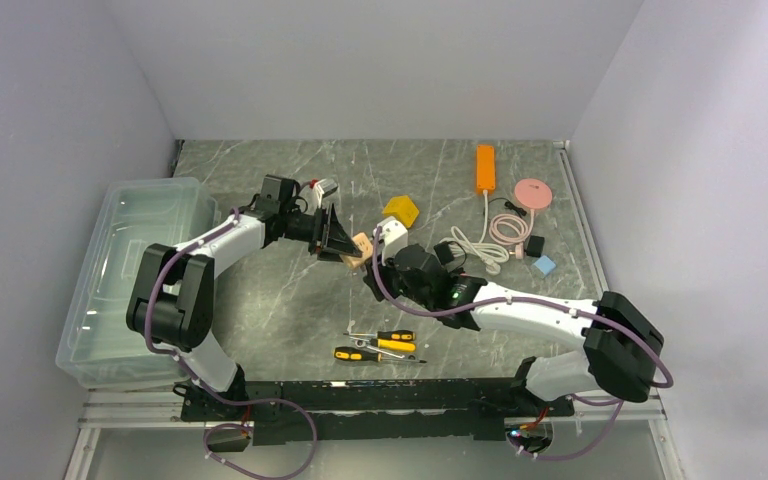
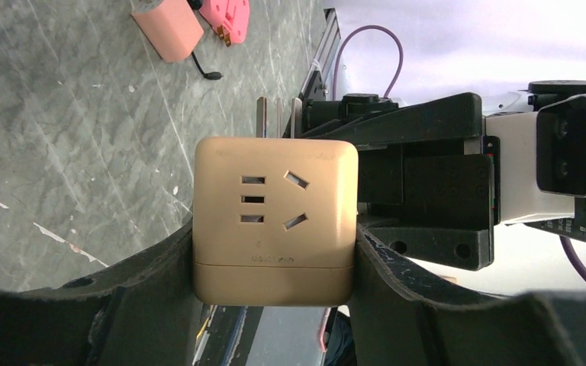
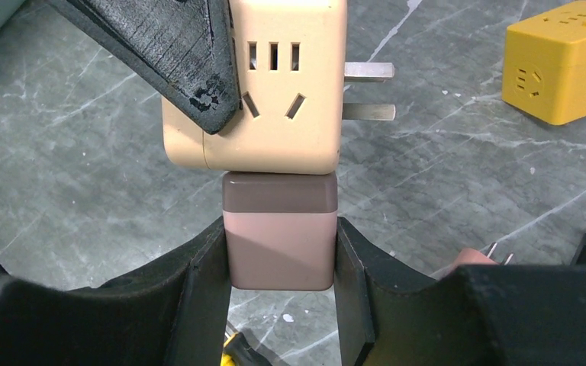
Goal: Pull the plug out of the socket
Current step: Remove the plug from the socket.
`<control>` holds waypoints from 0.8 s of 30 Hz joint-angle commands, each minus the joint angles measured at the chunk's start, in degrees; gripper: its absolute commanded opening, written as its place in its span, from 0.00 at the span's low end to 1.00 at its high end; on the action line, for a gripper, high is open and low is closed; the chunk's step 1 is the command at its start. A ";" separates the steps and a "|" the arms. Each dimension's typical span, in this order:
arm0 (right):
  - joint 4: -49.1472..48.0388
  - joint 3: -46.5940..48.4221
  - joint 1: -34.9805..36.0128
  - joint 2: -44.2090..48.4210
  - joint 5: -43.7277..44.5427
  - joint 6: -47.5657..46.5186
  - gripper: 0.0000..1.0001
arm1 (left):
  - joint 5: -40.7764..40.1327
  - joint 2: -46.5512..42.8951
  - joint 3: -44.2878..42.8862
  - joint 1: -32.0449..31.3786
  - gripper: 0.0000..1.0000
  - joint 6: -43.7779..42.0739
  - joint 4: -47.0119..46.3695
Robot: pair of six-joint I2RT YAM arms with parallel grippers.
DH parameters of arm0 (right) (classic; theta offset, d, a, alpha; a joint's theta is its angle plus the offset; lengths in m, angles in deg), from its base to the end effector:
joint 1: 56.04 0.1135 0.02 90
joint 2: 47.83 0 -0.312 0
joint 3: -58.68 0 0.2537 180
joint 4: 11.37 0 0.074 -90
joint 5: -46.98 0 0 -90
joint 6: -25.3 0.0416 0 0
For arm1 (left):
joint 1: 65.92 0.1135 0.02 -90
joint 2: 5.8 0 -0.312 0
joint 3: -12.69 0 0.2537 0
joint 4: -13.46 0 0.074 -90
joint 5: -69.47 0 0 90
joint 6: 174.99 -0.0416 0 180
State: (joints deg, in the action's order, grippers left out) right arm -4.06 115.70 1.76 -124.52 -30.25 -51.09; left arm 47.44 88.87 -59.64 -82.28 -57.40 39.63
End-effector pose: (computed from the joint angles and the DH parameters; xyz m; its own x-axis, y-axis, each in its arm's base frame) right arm 0.1619 0.2398 0.2797 -0.4045 -0.2116 -0.8897 -0.6432 0.7574 0.1122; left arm 0.3148 -0.1326 0.2609 -0.9589 0.1004 -0.2656 0.2830 0.2634 -0.9222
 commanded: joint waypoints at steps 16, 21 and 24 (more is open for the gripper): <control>-1.88 2.41 0.72 1.49 4.76 7.89 0.00 | 0.39 0.63 -1.66 -0.25 0.00 -1.72 -2.78; 0.36 3.25 0.79 1.62 6.92 13.24 0.00 | 0.15 0.25 -1.64 -0.25 0.00 -1.71 -2.87; -1.27 2.00 0.89 2.05 5.82 12.16 0.00 | 0.37 0.25 -1.63 -0.25 0.00 -1.67 -2.87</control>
State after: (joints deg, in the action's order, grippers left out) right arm -0.97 116.24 2.77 -123.99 -26.47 -42.96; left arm 47.77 89.66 -59.89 -82.67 -56.94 39.85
